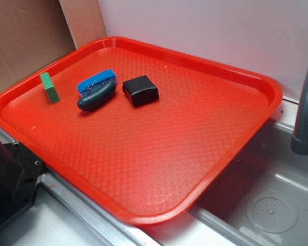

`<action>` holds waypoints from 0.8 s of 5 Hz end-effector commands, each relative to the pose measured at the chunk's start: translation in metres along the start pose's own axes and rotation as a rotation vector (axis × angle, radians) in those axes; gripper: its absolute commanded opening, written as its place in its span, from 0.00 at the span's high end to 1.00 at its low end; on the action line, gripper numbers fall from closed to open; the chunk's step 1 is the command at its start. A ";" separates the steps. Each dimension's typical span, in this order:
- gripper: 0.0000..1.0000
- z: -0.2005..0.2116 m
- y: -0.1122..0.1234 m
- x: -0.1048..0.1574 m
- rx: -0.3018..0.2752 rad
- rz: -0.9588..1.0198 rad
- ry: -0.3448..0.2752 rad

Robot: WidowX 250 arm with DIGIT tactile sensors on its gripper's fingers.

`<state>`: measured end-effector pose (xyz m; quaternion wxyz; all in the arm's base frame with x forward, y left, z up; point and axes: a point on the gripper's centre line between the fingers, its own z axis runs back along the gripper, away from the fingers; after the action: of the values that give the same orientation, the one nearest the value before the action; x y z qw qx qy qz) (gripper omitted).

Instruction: Grab the green block.

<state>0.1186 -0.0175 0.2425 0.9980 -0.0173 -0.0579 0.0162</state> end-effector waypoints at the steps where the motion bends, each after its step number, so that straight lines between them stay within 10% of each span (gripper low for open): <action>1: 0.00 0.000 0.000 0.000 0.000 0.000 0.000; 4: 0.00 -0.036 0.064 0.027 0.002 0.622 -0.110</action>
<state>0.1483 0.0437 0.2014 0.9436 -0.0316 -0.0891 0.3172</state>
